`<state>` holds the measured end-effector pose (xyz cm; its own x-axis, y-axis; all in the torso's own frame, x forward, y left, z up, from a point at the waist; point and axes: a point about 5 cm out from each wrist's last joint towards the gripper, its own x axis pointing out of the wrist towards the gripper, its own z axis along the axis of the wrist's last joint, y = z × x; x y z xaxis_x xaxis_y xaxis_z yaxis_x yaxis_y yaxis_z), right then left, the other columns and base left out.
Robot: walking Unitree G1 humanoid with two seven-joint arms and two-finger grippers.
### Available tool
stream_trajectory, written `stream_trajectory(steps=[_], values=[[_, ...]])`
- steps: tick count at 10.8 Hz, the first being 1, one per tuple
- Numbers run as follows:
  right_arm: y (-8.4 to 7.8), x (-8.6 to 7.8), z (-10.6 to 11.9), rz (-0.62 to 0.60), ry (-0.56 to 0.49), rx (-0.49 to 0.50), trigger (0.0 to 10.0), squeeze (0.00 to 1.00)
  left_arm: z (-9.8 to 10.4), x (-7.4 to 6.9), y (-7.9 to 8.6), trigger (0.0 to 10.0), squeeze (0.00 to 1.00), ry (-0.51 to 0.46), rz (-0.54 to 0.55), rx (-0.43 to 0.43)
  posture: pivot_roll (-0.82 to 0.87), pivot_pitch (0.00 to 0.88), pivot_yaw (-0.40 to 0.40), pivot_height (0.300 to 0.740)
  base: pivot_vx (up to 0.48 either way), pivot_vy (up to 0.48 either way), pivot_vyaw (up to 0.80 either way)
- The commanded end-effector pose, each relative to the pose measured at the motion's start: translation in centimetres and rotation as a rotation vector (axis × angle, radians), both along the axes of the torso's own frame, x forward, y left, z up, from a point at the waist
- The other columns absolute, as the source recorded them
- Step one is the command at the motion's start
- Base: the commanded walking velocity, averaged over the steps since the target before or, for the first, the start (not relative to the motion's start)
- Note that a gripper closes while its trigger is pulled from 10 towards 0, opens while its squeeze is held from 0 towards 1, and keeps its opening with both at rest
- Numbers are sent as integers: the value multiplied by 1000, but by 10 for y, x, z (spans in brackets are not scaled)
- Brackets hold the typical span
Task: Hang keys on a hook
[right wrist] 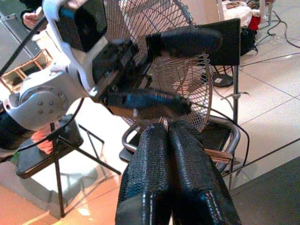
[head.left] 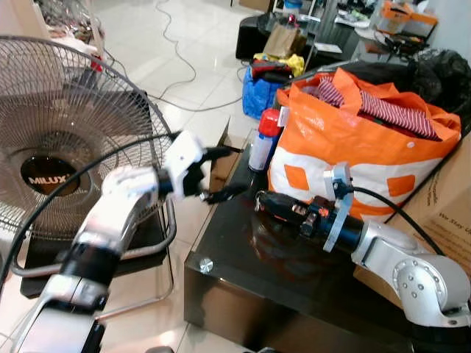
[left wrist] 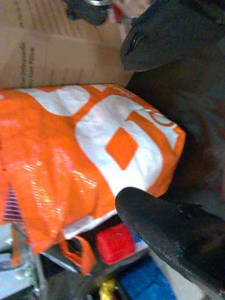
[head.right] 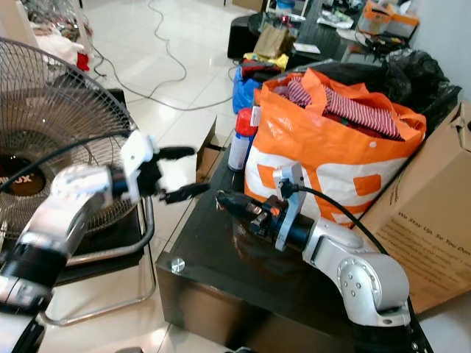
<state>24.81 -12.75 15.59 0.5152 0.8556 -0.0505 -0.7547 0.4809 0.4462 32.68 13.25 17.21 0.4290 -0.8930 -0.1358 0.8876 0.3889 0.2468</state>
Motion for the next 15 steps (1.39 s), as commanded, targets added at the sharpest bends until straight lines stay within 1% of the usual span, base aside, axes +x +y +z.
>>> stream_trajectory(steps=[1,2,3,4,5,6,7,9,10,11,12,13,15], values=[[-3,0,6,1,-36,-4,0,0,2,0,-6,10000,0,-8,-37,2,58,0,-123,740,0,0,0],[-1,-2,8,15,-51,11,0,0,-4,6,-18,10000,0,-10,-120,54,54,0,-119,740,0,0,0],[0,-4,9,35,-59,22,0,0,-7,9,-22,10000,0,-11,-141,72,51,0,-116,740,0,0,0],[0,-6,9,45,-62,26,0,0,-8,11,-25,10000,0,-20,-142,82,51,0,-116,740,0,0,0],[1,-7,11,63,-71,42,0,0,-11,16,-27,10000,0,-30,-119,88,53,0,-118,740,0,0,0],[1,-7,11,66,-74,45,0,0,-13,18,-28,10000,0,-31,-122,91,53,0,-118,740,0,0,0],[1,-7,12,67,-77,47,0,0,-18,17,-34,10000,0,-19,-146,94,51,0,-118,740,0,0,0],[1,-7,12,64,-79,46,0,0,-25,12,-39,10000,0,1,-202,98,51,0,-118,740,0,0,0],[0,-5,11,44,-78,37,0,0,-30,7,-38,10000,0,13,-239,102,47,0,-114,740,0,0,0],[-2,-2,8,7,-71,22,0,0,-33,1,-32,10000,0,17,-261,105,49,0,-114,740,0,0,0],[-3,0,7,-7,-68,18,0,0,-34,-1,-30,10000,0,18,-267,108,49,0,-114,740,0,0,0],[-5,3,4,-39,-64,5,0,0,-37,-7,-26,10000,0,17,-285,118,56,0,-118,740,0,0,0],[-12,16,1,-147,-57,-5,0,0,-38,-18,-20,10000,0,8,-296,109,62,0,-124,740,0,0,0]])
